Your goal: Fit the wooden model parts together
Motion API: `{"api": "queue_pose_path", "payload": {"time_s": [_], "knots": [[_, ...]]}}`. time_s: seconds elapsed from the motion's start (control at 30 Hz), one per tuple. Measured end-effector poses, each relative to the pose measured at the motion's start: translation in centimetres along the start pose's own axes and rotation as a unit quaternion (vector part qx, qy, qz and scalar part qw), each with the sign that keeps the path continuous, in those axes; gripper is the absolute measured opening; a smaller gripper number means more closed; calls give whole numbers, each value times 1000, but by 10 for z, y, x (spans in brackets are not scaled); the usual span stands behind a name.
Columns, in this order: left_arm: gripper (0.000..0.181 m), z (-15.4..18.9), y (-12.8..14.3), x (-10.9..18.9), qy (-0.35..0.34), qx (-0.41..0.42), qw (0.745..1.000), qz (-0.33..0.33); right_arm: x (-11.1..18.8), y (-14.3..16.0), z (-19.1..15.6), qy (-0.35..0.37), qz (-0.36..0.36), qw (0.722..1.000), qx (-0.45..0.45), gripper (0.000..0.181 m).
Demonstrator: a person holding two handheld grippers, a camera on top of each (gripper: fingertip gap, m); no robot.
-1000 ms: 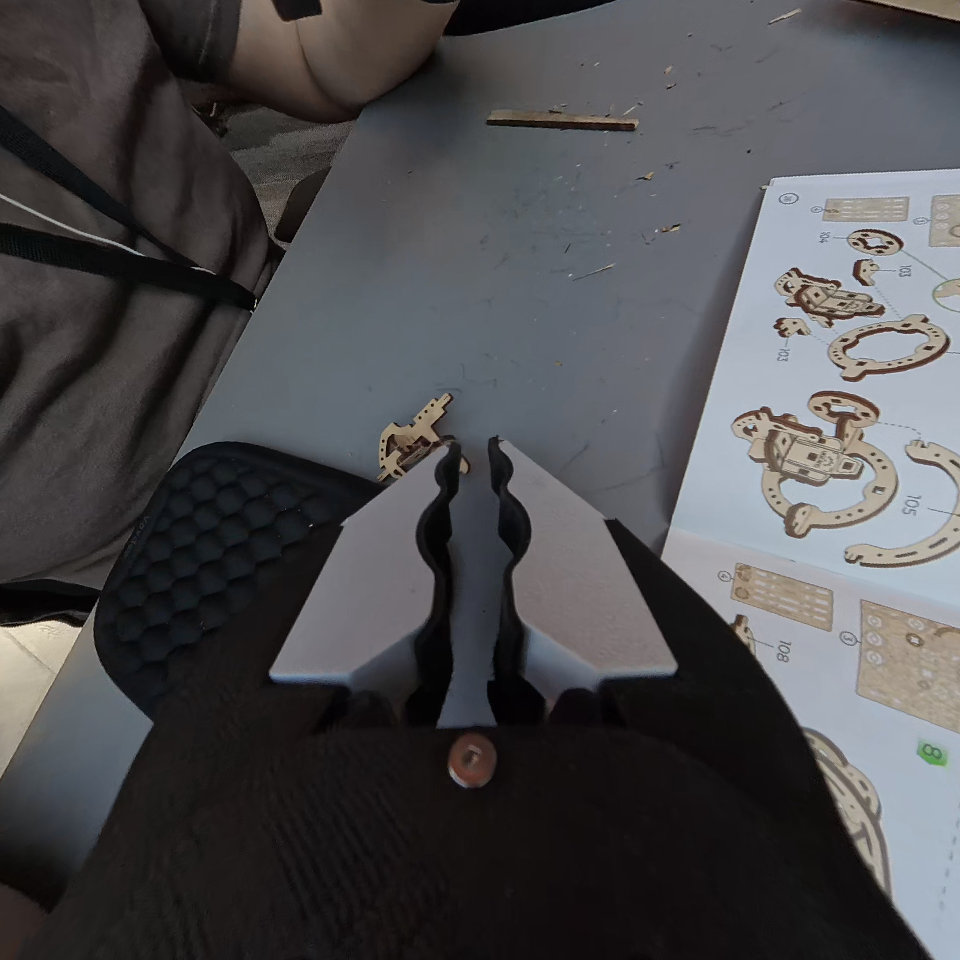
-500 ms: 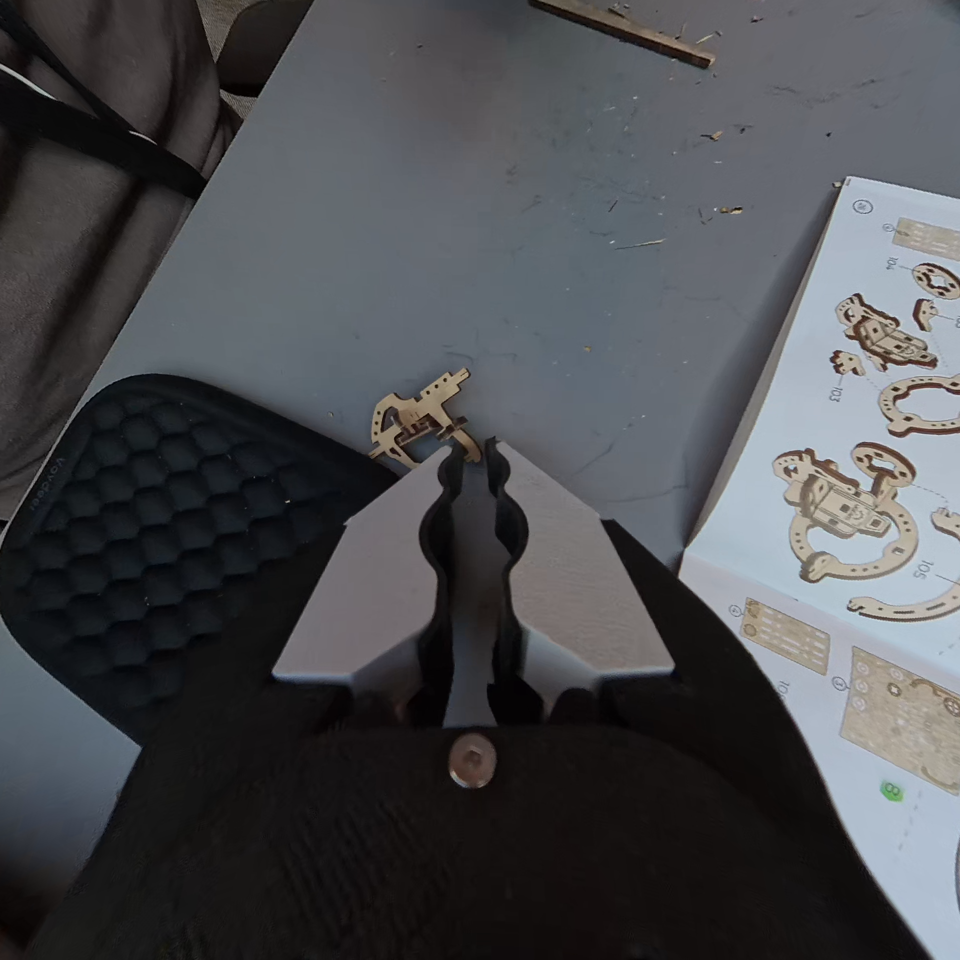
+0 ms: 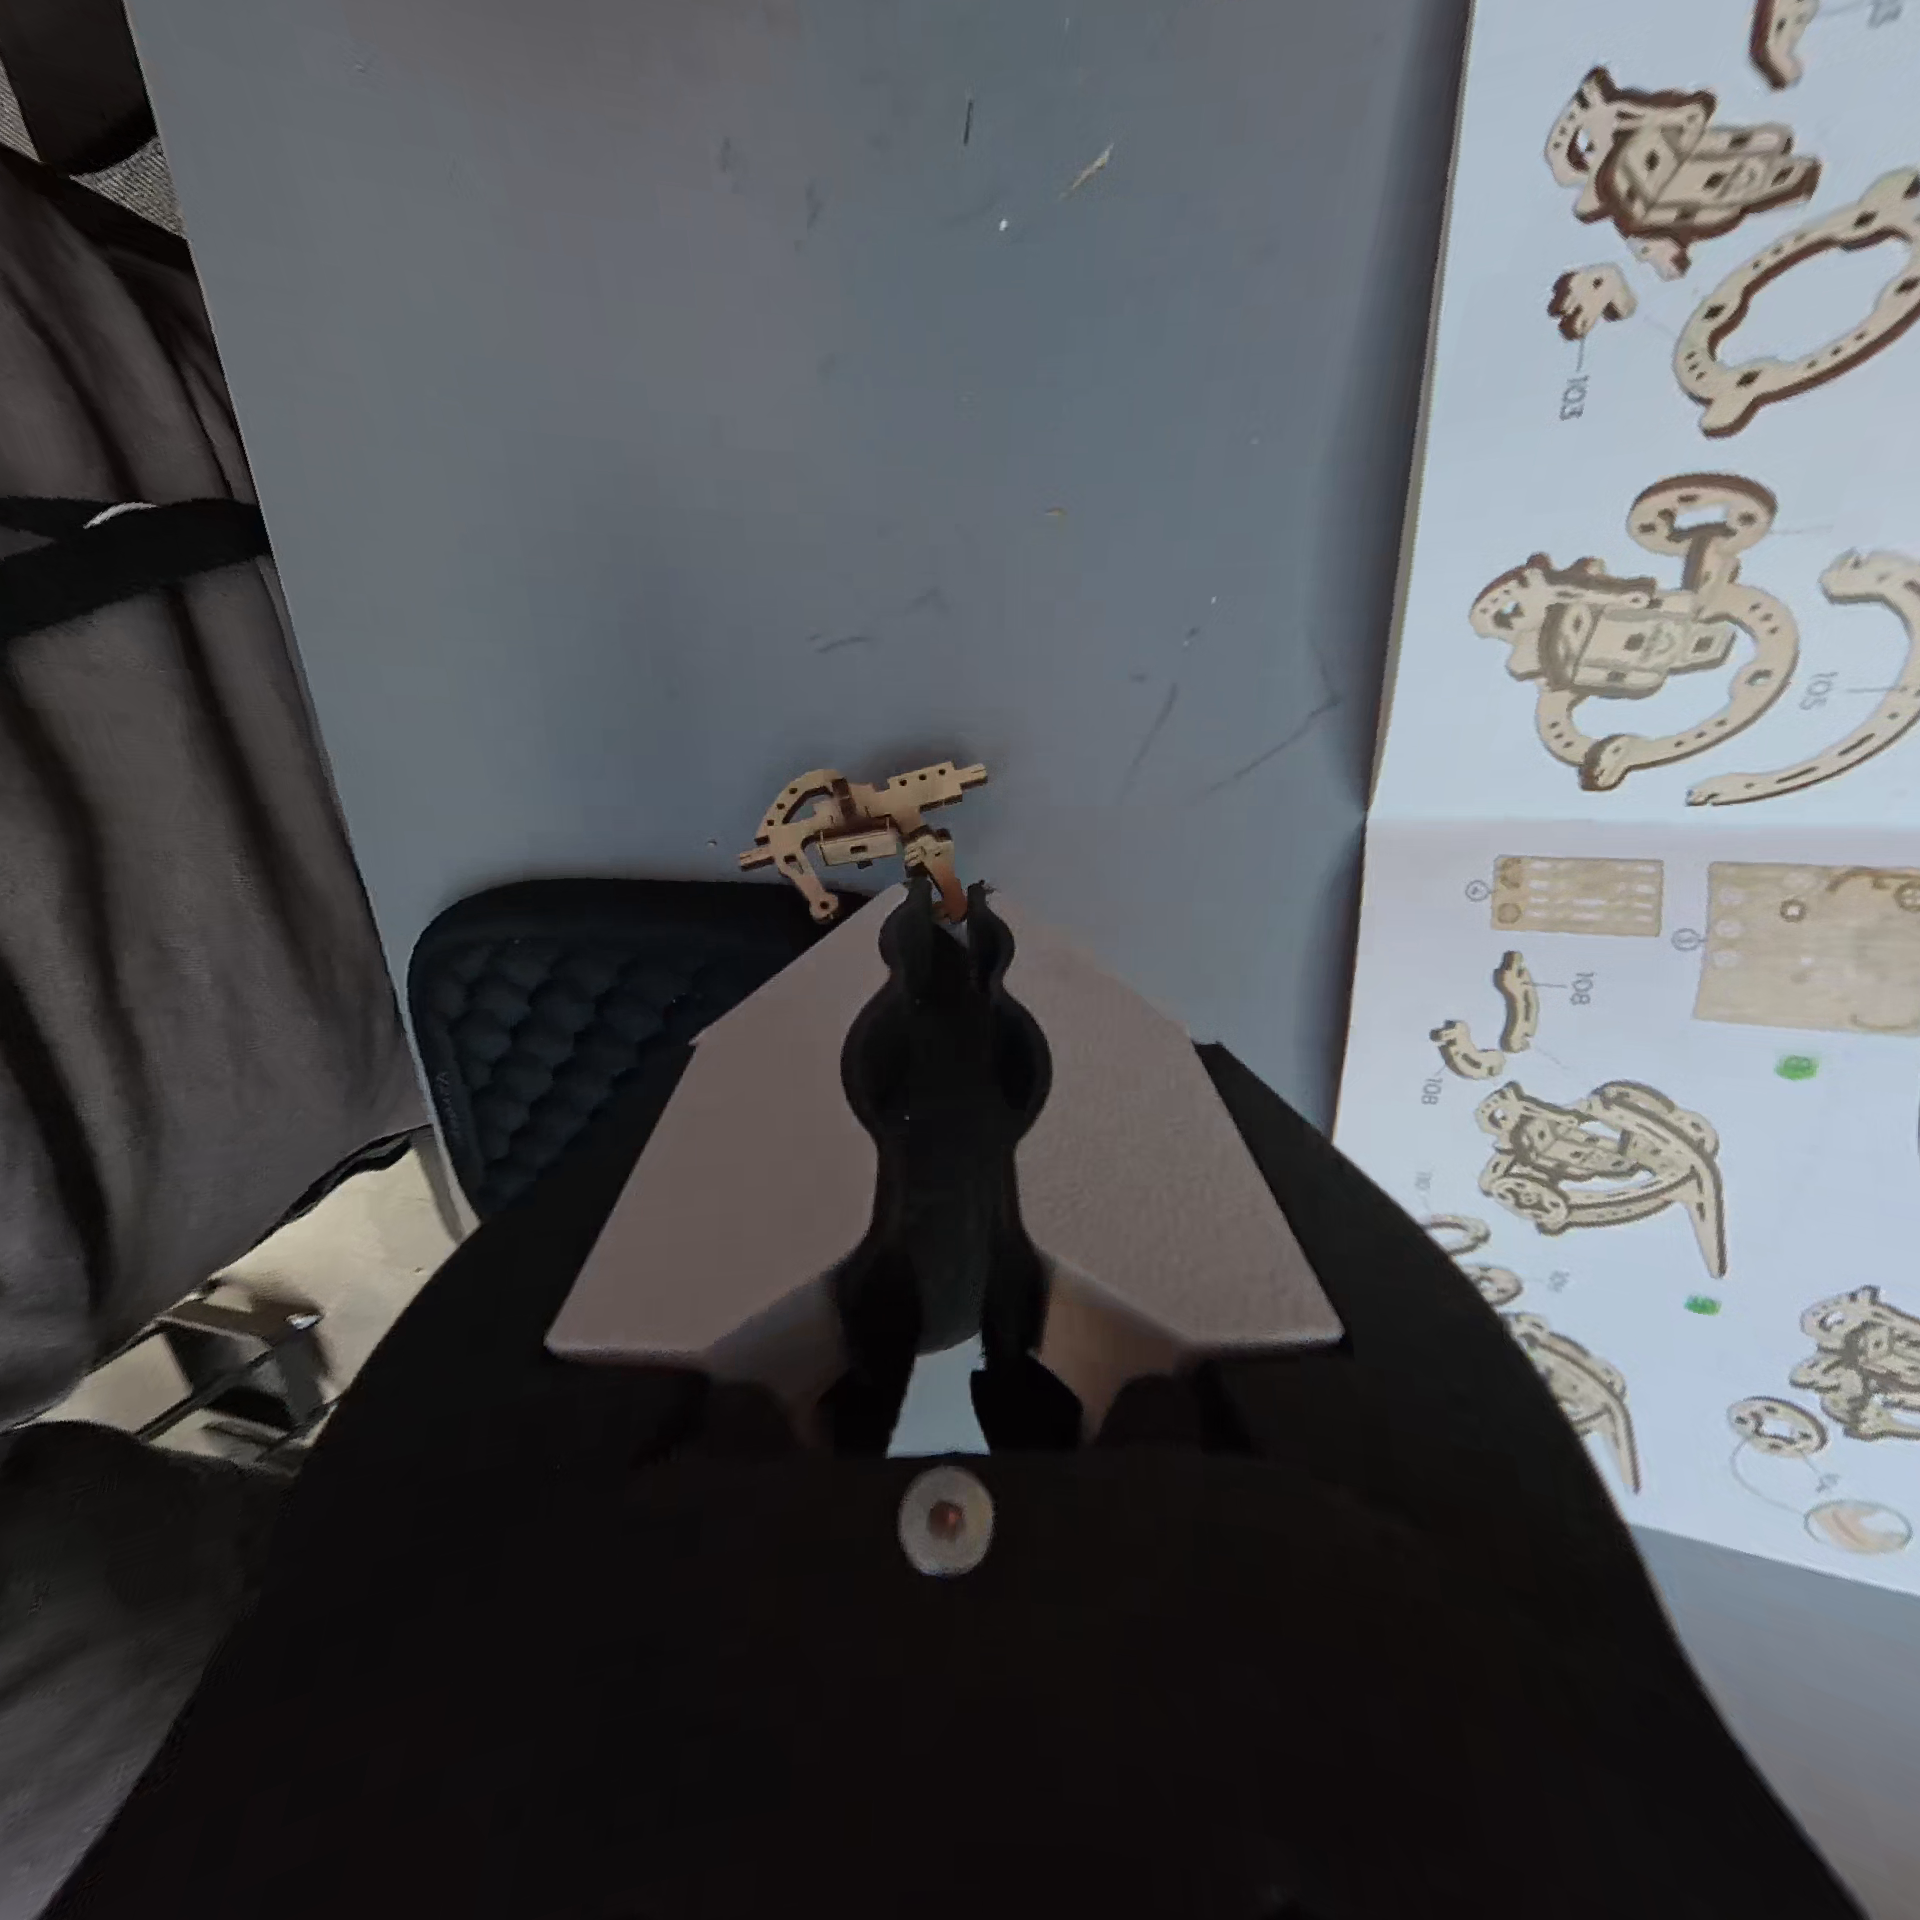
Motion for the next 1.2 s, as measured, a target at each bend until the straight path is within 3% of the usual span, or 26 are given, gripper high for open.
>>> {"api": "queue_pose_path", "payload": {"time_s": [0.17, 0.4, 0.9, 1.2], "knots": [[0, -20, 10, -1, -14, 78, 996, -32, 7, -2, 5, 17, -72, 988, -132, 5], [0, -31, 13, 0, -25, 123, 991, -51, 9, -4, 11, 42, -103, 967, -228, 5], [0, -26, 11, -2, -3, 139, 988, -63, 15, -21, 25, 27, -189, 947, -258, 5], [0, -22, 9, -3, 7, 146, 987, -64, -1, -27, 23, 19, -226, 940, -254, 5]]}}
Point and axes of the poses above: each gripper's, where its closed fingertips meet, x back along the fingers, y out of its underside, z = x × y across the jaws, the point moved 9 cm from there along x, back along the fingers, and after that the axes turned 9 degrees about -y, right-handed, at the moved point
